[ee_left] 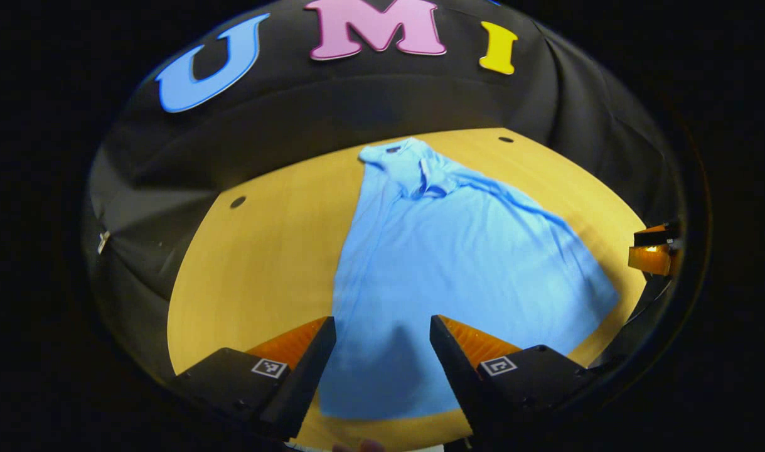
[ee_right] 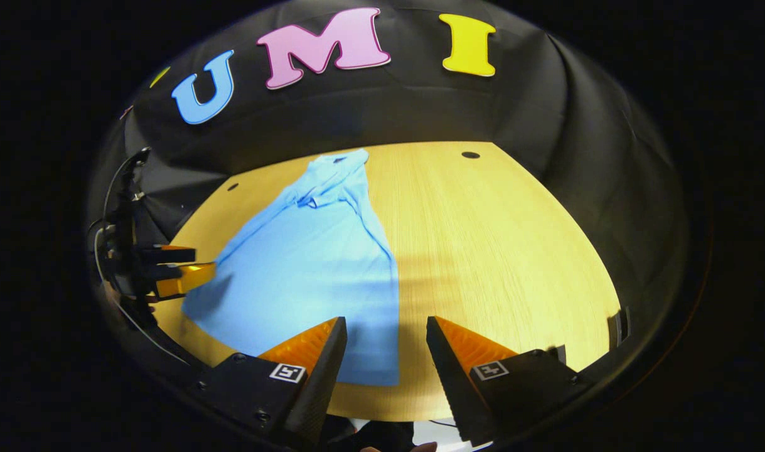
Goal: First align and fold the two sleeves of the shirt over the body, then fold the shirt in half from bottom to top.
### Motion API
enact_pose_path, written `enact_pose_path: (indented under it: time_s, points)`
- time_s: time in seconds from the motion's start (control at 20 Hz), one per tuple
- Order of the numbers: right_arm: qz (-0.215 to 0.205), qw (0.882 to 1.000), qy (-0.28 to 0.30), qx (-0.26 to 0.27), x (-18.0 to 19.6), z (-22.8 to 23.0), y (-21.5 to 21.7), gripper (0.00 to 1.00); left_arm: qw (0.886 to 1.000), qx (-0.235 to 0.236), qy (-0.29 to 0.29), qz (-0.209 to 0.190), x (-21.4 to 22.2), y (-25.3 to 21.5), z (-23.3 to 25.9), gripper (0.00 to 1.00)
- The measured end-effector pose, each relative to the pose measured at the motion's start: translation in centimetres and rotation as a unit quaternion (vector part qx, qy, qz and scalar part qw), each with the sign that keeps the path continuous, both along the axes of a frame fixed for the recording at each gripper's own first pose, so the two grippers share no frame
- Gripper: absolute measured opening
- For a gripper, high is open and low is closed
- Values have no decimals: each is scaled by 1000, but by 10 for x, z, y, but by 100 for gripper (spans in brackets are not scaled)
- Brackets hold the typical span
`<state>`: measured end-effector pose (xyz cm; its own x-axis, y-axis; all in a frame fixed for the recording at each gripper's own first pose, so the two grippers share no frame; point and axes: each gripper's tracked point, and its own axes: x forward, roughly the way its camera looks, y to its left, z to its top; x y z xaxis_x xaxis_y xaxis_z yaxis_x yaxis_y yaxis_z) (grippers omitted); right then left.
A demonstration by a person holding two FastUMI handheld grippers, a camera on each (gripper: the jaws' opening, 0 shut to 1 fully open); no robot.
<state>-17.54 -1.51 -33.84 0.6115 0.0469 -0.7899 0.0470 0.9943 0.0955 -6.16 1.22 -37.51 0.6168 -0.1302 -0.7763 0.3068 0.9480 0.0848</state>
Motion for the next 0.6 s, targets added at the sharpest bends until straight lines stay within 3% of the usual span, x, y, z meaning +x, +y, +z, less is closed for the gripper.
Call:
enact_pose_path:
  time_s: [0.25, 0.5, 0.6]
  points:
    - [2, 998, 58, -19, -32, -31, 8, 83, 998, 16, 52, 43, -46, 48, -24, 97]
    - [1, 995, 94, -22, -48, -54, 15, 83, 996, 16, 77, 45, -60, 48, -44, 99]
    - [2, 995, 89, -33, -45, -56, 13, 84, 996, 13, 81, 43, -60, 46, -45, 95]
